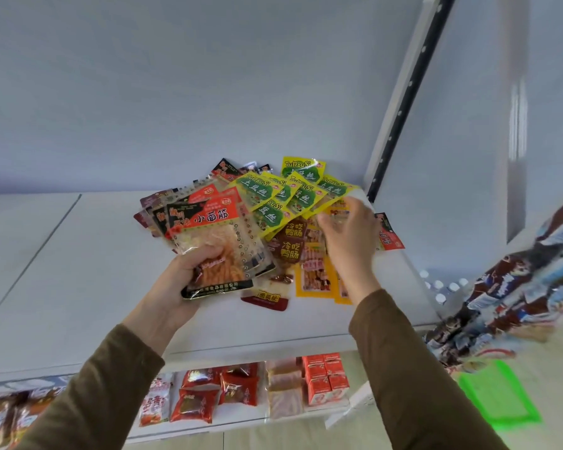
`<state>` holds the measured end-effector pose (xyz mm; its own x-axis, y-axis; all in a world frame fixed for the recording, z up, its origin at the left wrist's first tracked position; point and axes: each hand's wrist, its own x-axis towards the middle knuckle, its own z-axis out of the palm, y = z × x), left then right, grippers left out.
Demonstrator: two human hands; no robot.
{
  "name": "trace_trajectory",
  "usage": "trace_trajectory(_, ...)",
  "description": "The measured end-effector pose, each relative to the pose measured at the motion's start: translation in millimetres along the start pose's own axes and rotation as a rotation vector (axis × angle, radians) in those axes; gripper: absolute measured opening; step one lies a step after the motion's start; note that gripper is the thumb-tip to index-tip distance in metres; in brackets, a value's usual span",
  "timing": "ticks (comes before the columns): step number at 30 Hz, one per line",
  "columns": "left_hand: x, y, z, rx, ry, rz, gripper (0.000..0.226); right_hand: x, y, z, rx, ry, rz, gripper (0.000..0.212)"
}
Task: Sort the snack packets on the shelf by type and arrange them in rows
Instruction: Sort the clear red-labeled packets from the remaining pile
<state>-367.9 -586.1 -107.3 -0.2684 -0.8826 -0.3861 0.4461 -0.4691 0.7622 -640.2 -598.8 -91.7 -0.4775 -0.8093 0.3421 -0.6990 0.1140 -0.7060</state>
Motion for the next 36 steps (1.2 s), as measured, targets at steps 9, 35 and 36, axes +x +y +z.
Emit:
trace_trajectory(9, 1.4, -9.7, 11.8, 0.031, 0.018, 0.003, 0.055, 25.2, 64.5, -20.9, 0.286, 0.071, 0.469, 0.096)
trace_trajectory(35, 3.5, -10.5, 16.5, 0.078, 0.045, 0.083, 0.061, 24.7, -25.8, -36.3, 0.685, 0.204, -0.036, 0.019)
trace_trajectory(36, 1.9, -10.9, 18.1, 0.071, 0.037, 0.082, 0.061, 24.2, -34.6, -34.9, 0.698, 0.151, -0.051, 0.019)
